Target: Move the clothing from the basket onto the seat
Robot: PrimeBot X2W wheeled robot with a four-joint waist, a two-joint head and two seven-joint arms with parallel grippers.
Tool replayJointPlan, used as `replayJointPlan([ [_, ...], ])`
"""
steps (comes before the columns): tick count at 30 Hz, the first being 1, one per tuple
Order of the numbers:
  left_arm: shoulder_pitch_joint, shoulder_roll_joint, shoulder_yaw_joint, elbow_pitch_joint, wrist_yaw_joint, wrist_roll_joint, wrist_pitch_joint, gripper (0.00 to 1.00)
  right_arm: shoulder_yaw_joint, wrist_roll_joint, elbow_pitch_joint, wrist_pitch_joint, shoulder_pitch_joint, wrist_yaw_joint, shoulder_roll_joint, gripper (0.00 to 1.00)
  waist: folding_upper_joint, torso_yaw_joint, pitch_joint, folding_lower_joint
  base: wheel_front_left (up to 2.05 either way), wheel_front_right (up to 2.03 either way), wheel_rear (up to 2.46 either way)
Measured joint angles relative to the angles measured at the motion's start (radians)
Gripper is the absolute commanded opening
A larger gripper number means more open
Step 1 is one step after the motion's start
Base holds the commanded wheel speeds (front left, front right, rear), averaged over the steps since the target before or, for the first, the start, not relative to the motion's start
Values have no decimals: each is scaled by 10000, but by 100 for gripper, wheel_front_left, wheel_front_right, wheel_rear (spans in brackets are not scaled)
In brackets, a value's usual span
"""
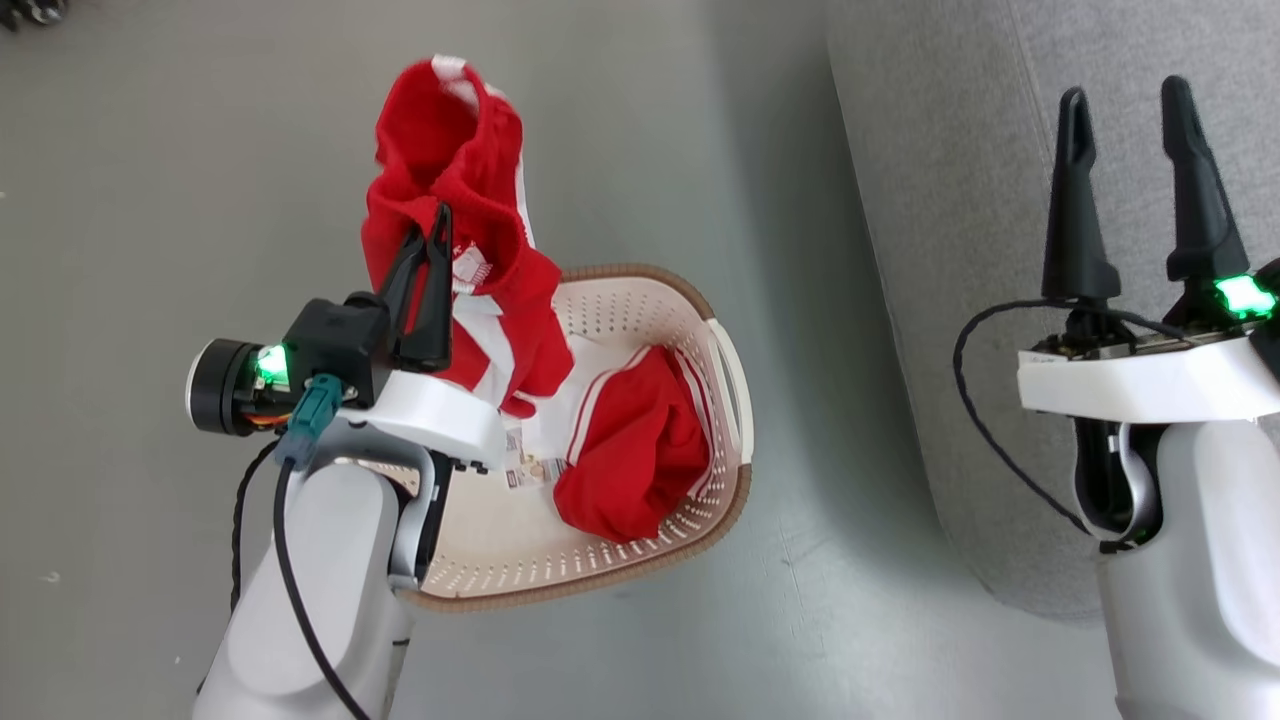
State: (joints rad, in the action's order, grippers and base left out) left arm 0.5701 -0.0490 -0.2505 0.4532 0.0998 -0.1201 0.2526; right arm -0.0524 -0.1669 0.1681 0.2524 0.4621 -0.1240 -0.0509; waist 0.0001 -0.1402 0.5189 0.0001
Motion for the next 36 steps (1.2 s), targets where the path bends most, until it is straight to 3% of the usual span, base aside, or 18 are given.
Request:
replayJointPlan([
  [13, -1026, -36, 219, -1386, 67, -2, 0, 0, 663, 107, 360, 0, -649, 0, -207, 100, 0, 430, -1191, 0, 0, 0, 0],
  [25, -1621, -201, 330, -2224, 127, 15, 0, 0, 2322, 196, 895, 0, -1312, 0, -736, 100, 0, 800, -2337, 0, 0, 0, 0],
  [36, -1847, -307, 54, -2778, -130, 132, 0, 0, 4399, -63, 1344, -15, -1704, -2, -1313, 100, 0, 1039, -3340, 0, 0, 0, 0],
])
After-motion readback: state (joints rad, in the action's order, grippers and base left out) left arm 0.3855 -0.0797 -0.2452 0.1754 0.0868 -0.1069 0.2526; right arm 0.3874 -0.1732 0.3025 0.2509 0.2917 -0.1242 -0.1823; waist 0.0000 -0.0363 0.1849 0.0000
